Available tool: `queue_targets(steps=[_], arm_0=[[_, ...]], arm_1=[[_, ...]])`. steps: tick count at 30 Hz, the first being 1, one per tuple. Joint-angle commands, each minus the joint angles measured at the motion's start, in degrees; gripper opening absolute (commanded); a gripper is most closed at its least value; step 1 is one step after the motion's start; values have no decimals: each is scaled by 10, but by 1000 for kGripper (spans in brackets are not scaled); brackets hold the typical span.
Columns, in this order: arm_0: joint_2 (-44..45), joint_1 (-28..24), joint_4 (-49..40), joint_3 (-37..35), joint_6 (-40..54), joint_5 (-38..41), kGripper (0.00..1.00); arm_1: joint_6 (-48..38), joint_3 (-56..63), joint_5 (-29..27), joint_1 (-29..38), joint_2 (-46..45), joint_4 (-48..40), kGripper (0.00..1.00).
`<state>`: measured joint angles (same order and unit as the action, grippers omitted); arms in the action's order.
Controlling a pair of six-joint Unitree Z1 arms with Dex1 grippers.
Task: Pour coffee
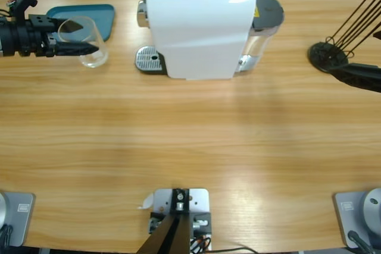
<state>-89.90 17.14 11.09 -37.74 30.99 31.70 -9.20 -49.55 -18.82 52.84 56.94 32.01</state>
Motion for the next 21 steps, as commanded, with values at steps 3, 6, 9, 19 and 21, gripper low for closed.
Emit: queue_targets(steps=[3,6,9,19,21], arm_0=[[-102,0,-116,-110,122,33,0],[-131,9,-116,-133,134,49,0],[-151,17,-115,-132,153,64,0],[-177,46,-98,-137,152,103,0],[-186,45,-90,-140,152,108,0]], arm_1=[[5,31,5,-1,-23,8,1000],[4,31,5,-1,-21,8,1000],[4,30,5,-1,-17,8,1000],[1,39,9,-1,1,-11,1000],[1,39,10,-1,2,-11,1000]])
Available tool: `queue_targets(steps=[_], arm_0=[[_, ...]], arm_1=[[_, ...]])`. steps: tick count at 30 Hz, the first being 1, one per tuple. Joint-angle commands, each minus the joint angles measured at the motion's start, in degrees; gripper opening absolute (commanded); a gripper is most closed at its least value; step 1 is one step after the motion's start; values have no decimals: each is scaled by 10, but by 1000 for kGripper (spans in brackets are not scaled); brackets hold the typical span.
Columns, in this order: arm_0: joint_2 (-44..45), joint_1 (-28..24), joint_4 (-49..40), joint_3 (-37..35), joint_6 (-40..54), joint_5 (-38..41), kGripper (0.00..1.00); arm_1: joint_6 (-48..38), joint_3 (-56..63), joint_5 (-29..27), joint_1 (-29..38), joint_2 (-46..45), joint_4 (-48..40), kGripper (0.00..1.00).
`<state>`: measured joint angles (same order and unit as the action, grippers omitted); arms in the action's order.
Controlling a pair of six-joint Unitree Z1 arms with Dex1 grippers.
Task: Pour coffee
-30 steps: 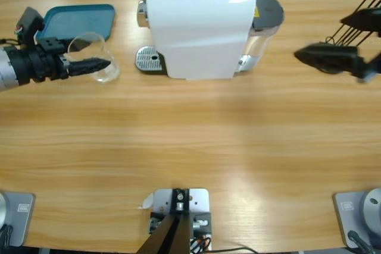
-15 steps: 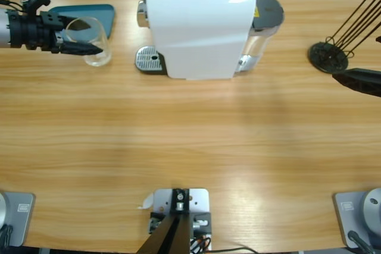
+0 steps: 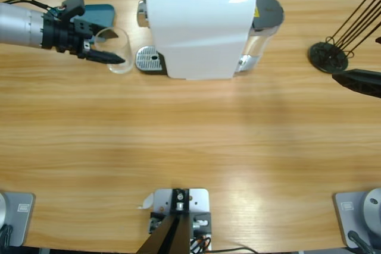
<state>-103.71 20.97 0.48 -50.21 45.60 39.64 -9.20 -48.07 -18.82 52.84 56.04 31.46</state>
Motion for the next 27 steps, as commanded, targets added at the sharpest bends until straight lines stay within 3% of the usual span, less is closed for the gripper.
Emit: queue_targets(steps=[1,9,27], arm_0=[[-51,6,20,-19,5,28,0],[-88,29,22,-71,-13,17,0],[-108,50,22,-90,-31,-13,0]], arm_1=[[1,24,10,-1,12,-5,1000],[-2,25,6,-1,14,-7,1000],[-5,35,6,-1,18,-21,1000]])
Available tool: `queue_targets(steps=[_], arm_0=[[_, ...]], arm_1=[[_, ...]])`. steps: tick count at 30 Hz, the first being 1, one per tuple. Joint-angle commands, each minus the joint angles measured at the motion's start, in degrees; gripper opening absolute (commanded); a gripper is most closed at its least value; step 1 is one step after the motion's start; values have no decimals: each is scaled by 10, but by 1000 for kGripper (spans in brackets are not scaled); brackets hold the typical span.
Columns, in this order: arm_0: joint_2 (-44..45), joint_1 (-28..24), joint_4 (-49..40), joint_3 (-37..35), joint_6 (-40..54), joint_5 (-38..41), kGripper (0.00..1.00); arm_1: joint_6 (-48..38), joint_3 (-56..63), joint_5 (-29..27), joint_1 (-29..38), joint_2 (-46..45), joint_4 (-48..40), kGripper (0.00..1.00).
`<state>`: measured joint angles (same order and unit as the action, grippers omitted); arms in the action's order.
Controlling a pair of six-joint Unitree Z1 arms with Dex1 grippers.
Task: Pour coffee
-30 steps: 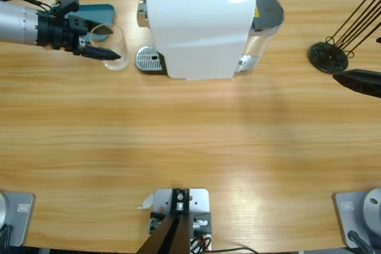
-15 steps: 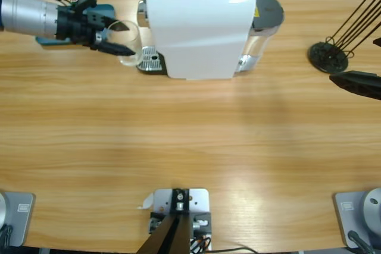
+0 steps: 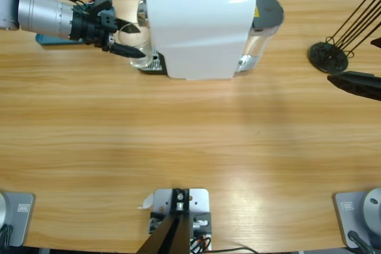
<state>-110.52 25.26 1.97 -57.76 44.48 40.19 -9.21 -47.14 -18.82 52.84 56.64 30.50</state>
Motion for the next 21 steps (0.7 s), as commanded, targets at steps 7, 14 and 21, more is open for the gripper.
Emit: queue_targets(steps=[7,14,21], arm_0=[[-39,9,8,-15,-30,-14,0],[-37,15,8,-14,-37,9,0],[-40,17,8,-15,-37,4,0]], arm_1=[[-5,26,6,-2,18,-19,1000],[-6,31,6,-2,17,-20,1000],[-8,33,6,-2,17,-24,1000]])
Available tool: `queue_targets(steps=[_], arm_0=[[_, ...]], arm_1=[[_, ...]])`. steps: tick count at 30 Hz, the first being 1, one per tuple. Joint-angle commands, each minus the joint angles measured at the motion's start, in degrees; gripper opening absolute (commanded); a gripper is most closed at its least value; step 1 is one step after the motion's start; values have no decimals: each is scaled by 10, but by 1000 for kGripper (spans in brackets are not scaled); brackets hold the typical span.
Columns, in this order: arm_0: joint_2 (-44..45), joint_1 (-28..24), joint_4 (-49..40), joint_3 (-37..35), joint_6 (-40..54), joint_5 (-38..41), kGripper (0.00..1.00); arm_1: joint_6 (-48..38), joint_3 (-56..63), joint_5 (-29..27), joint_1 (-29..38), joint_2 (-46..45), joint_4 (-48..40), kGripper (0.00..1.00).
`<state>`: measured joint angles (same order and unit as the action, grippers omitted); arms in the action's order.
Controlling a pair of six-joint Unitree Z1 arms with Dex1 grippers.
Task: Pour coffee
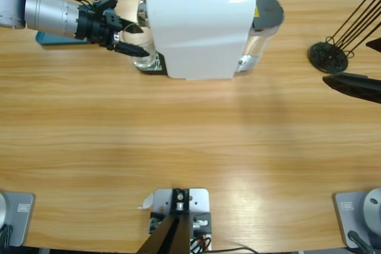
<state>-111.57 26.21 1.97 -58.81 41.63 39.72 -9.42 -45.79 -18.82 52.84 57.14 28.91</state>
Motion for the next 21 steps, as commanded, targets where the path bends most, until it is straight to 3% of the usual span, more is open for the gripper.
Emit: queue_targets(steps=[1,21], arm_0=[[-30,8,8,-4,-9,9,0],[-35,15,8,-14,-13,4,19]], arm_1=[[-6,19,6,-2,12,-9,1000],[-6,21,15,-2,13,-16,1000]])
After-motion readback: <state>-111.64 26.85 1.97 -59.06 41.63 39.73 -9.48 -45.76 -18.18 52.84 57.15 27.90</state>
